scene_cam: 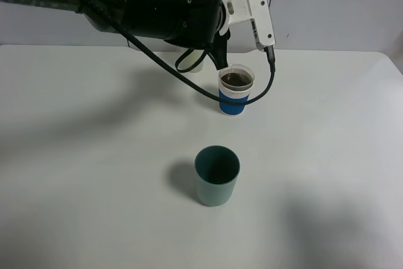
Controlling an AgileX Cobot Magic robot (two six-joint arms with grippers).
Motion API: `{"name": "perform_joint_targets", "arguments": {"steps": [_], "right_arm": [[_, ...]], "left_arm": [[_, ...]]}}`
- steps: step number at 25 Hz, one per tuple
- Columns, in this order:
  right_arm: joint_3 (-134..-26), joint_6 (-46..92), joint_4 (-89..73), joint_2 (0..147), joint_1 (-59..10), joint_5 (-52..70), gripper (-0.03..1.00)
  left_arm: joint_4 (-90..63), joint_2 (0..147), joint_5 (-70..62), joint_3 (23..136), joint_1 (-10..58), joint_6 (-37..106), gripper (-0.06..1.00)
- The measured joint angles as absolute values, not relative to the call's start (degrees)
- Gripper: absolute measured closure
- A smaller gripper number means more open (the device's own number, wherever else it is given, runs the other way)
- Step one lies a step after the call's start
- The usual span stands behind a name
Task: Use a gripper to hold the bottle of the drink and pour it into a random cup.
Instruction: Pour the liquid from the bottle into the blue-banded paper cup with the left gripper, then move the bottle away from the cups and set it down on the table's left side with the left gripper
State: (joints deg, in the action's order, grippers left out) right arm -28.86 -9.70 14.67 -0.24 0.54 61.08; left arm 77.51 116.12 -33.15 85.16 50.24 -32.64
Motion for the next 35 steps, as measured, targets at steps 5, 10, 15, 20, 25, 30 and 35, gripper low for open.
{"name": "perform_joint_targets", "arguments": {"steps": [5,10,15,20,25,30,35], "right_arm": [[-28.9,-9.7,14.7,-0.2,0.5,61.1,-0.03],[-28.9,-9.7,14.7,-0.2,0.5,61.1,-0.03],[-28.9,-9.7,14.7,-0.2,0.5,61.1,-0.03],[-28.9,-9.7,14.7,-0.2,0.5,61.1,-0.03],[-28.9,-9.7,14.7,-0.2,0.5,61.1,-0.03],[-28.9,-9.7,14.7,-0.2,0.5,61.1,-0.03],[-28.9,-9.7,14.7,-0.2,0.5,61.1,-0.03]], "left_arm": [[70.1,115.7,-27.4,85.2,48.5,-32.7,0.6],[63.9,114.6,-22.5,85.2,45.5,-32.8,0.6],[57.4,113.9,-18.4,85.2,41.6,-31.9,0.6],[49.2,113.9,-14.7,85.2,38.4,-25.8,0.6],[40.3,113.3,-9.1,83.7,35.9,-17.0,0.6],[31.3,111.2,2.7,76.7,33.1,-8.8,0.6],[22.3,109.5,14.7,68.5,30.2,-1.7,0.6]]}}
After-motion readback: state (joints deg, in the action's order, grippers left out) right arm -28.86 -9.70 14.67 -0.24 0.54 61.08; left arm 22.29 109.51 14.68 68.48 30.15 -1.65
